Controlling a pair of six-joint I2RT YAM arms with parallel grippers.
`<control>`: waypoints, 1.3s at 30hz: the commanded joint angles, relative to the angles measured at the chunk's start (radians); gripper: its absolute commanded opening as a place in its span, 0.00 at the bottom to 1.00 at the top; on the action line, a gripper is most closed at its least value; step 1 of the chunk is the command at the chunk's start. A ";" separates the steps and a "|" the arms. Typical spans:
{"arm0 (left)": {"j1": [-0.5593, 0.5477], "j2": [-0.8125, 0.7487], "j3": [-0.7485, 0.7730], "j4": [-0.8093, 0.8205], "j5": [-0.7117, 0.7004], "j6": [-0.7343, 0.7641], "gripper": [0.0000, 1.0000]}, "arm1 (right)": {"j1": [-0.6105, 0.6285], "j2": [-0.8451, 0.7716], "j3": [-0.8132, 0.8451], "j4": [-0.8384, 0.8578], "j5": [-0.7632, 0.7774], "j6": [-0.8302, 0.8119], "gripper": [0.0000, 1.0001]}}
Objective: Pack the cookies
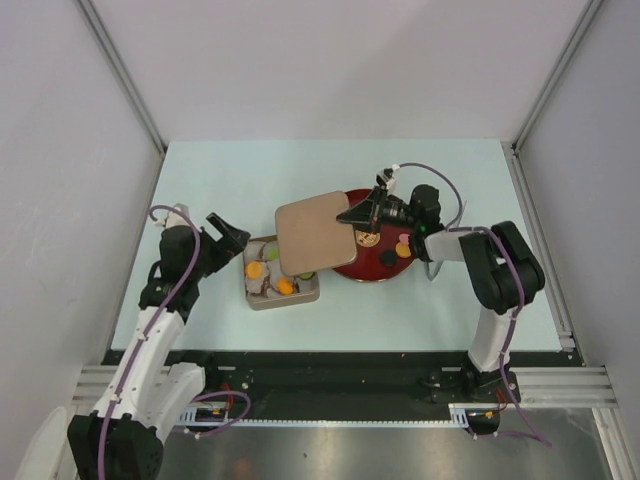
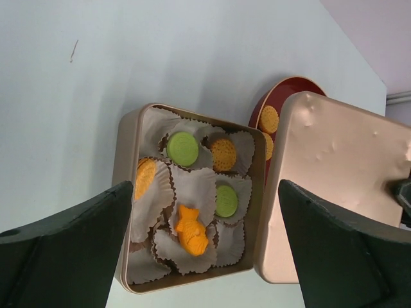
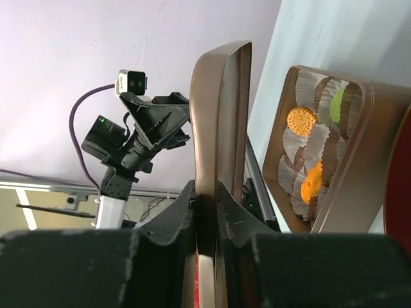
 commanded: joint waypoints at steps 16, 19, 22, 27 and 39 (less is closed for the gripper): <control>0.223 0.059 -0.197 0.142 0.217 -0.090 0.10 | 0.064 0.224 0.023 0.270 -0.015 0.095 0.00; 0.226 0.094 -0.203 0.156 0.245 -0.083 0.13 | 0.072 0.236 0.037 0.263 -0.017 0.091 0.00; 0.228 0.110 -0.220 0.176 0.254 -0.082 0.22 | 0.086 0.245 0.052 0.233 -0.018 0.071 0.00; 0.228 0.133 -0.237 0.183 0.254 -0.080 0.28 | 0.113 0.268 0.078 0.199 -0.014 0.049 0.00; 0.228 0.138 -0.278 0.200 0.253 -0.109 0.20 | 0.149 0.334 0.097 0.202 0.009 0.056 0.00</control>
